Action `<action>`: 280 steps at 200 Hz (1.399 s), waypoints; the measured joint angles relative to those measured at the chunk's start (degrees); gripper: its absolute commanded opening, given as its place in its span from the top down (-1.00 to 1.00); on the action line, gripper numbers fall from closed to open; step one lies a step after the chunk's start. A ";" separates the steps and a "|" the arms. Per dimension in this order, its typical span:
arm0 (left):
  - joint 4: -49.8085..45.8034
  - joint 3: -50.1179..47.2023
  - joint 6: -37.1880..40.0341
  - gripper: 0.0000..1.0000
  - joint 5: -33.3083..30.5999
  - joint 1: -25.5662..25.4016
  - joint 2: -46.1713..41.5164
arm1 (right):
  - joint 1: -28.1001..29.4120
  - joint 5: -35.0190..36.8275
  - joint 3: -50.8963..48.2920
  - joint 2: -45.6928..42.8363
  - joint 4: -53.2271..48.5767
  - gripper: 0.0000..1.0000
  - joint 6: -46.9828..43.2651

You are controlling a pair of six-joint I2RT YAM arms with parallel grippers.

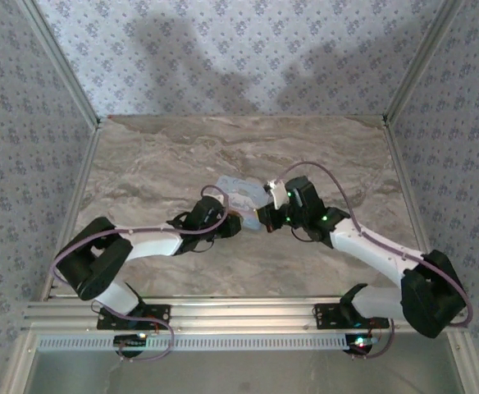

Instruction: Unlock the padlock with the key

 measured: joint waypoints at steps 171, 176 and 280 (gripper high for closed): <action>-2.80 2.86 -12.31 0.72 7.76 2.21 -0.76 | 4.55 2.93 -20.17 -1.92 22.05 1.00 -0.22; -2.86 2.99 -12.41 0.72 7.91 2.21 -0.76 | 4.59 2.93 -20.39 -1.62 22.64 1.00 -0.26; -4.07 4.74 -15.26 0.73 9.53 2.56 -0.76 | 4.70 3.61 -21.94 3.13 32.09 1.00 -1.66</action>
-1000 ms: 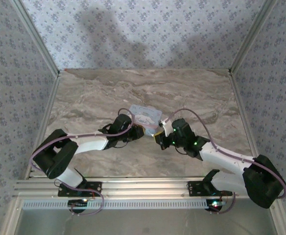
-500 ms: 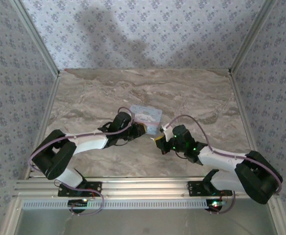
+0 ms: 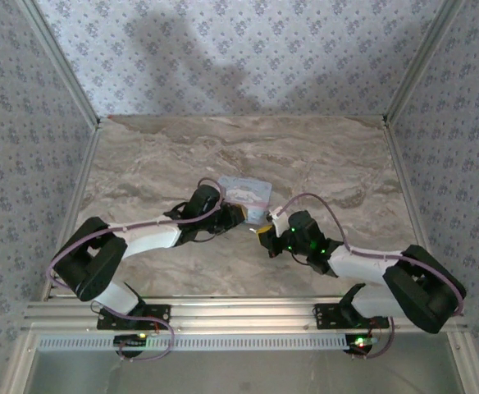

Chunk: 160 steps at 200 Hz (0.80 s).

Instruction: Unlock the padlock with the key

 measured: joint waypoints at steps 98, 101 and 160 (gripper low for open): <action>-0.35 0.37 -0.70 0.74 0.31 0.00 0.00 | -1.42 0.20 0.02 5.03 6.54 1.00 0.35; -0.35 0.37 -0.70 0.74 0.31 0.00 0.00 | -1.49 0.20 0.02 5.14 6.69 1.00 0.46; -0.35 0.42 -0.72 0.74 0.33 0.00 0.00 | -2.05 0.17 0.24 7.61 8.94 1.00 1.44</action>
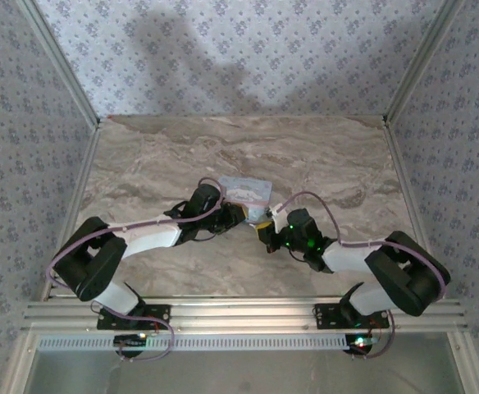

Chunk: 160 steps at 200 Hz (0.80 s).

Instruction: Unlock the padlock with the key

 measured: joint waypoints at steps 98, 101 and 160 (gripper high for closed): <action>0.00 0.00 0.00 0.74 0.00 0.00 0.00 | 0.00 -0.28 1.29 2.91 2.89 1.00 1.27; 0.00 0.00 0.00 0.74 0.00 0.00 0.00 | 0.00 -0.31 1.29 2.91 2.89 1.00 1.38; 0.00 0.00 0.00 0.74 -0.02 0.02 0.00 | 0.00 -0.46 1.36 3.48 3.98 1.00 1.73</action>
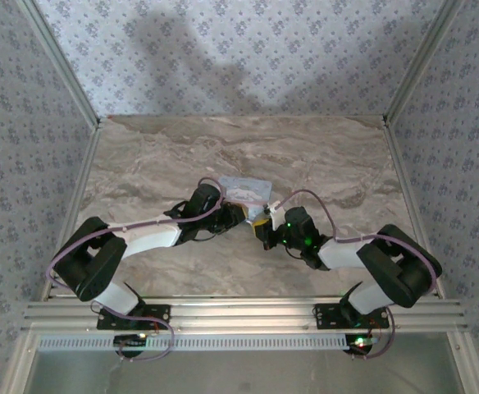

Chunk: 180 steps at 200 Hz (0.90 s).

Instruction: Unlock the padlock with the key

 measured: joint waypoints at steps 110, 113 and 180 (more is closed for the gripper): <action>-0.04 0.00 0.00 0.74 -0.07 0.02 0.00 | 0.00 0.00 0.04 1.60 2.19 1.00 0.31; -0.04 0.00 0.00 0.75 -0.07 0.02 0.00 | 0.00 0.00 0.04 1.66 2.27 1.00 0.33; -0.07 0.09 0.00 0.75 0.00 0.26 0.00 | 0.02 0.00 0.04 2.08 3.93 1.00 0.74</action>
